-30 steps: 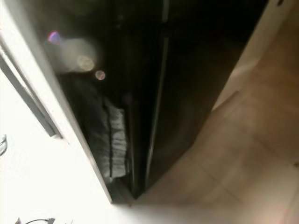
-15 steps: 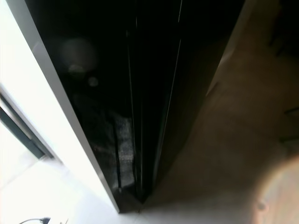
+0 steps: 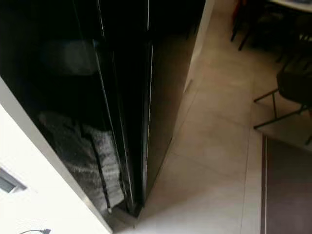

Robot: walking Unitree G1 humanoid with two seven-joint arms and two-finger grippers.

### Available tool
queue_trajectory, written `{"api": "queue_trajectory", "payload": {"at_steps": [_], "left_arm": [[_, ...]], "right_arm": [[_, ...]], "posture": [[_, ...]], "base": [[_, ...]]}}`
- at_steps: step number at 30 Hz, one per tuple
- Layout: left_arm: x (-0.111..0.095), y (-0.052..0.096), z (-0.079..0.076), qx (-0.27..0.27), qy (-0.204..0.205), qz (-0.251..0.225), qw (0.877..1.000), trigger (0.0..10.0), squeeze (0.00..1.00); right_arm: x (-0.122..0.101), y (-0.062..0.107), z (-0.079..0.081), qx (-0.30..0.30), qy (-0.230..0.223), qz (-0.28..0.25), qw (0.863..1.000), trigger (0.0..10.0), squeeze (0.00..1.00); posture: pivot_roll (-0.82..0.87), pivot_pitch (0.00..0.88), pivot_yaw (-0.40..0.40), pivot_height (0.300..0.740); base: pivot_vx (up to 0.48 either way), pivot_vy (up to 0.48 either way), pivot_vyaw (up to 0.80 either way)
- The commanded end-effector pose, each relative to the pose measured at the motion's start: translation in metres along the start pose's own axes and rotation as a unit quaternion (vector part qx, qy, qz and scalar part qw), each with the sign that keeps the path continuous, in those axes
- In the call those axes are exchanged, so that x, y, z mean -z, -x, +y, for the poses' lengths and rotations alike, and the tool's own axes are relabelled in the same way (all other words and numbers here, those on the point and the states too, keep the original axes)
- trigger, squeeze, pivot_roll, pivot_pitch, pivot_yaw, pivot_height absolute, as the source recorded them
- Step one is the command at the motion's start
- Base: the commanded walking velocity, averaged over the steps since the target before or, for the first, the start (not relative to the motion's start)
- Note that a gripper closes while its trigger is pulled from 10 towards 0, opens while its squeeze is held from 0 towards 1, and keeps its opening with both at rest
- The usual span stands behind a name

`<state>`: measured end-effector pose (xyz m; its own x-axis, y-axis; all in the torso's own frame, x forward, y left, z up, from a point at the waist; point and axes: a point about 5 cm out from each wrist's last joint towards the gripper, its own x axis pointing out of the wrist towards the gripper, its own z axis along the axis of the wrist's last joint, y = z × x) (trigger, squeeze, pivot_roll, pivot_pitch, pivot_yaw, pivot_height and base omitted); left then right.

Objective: Restocking fridge

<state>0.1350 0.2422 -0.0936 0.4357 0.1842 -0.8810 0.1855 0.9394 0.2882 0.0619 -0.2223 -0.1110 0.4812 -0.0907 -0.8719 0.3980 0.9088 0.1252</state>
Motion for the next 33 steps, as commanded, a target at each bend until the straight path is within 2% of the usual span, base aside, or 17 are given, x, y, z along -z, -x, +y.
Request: {"api": "queue_trajectory", "payload": {"at_steps": [1,7,20,23,29,33], "left_arm": [[0.0072,0.001,0.0013,0.001,0.005,0.012,1.0,10.0,0.0],[0.0069,0.0009,0.0022,0.0,0.007,0.013,1.0,10.0,0.0],[0.0061,0.001,0.0078,-0.001,0.002,0.011,1.0,10.0,0.0],[0.0062,0.0011,0.0082,-0.001,-0.002,0.011,1.0,10.0,0.0],[0.005,0.0009,0.0092,0.0,-0.01,0.01,1.0,10.0,0.0],[0.0048,0.001,0.0097,0.0,-0.014,0.008,1.0,10.0,0.0]], "right_arm": [[0.0051,0.0027,-0.0048,0.008,-0.008,0.006,1.0,10.0,0.0],[0.0055,0.0026,-0.0045,0.008,-0.011,0.006,1.0,10.0,0.0],[0.0056,0.0026,-0.0031,0.012,-0.024,-0.002,1.0,10.0,0.0],[0.0055,0.0027,-0.003,0.017,-0.04,-0.009,0.999,10.0,0.0],[0.003,0.0027,-0.0015,0.013,-0.057,-0.029,0.998,10.0,0.0],[-0.0005,0.003,-0.0019,0.016,-0.047,-0.047,0.998,10.0,0.0]], "posture": [[0.16,0.045,-0.033,0.74],[0.16,0.047,-0.032,0.74],[0.14,0.05,-0.019,0.74],[0.13,0.052,-0.013,0.74],[0.12,0.053,-0.002,0.74],[0.11,0.052,0.001,0.74]], "base": [[0.0,0.0,0.0],[0.0,0.0,0.0],[0.0,0.373,0.0],[0.0,0.338,0.0],[0.0,0.0,0.0],[0.0,0.0,0.0]]}}
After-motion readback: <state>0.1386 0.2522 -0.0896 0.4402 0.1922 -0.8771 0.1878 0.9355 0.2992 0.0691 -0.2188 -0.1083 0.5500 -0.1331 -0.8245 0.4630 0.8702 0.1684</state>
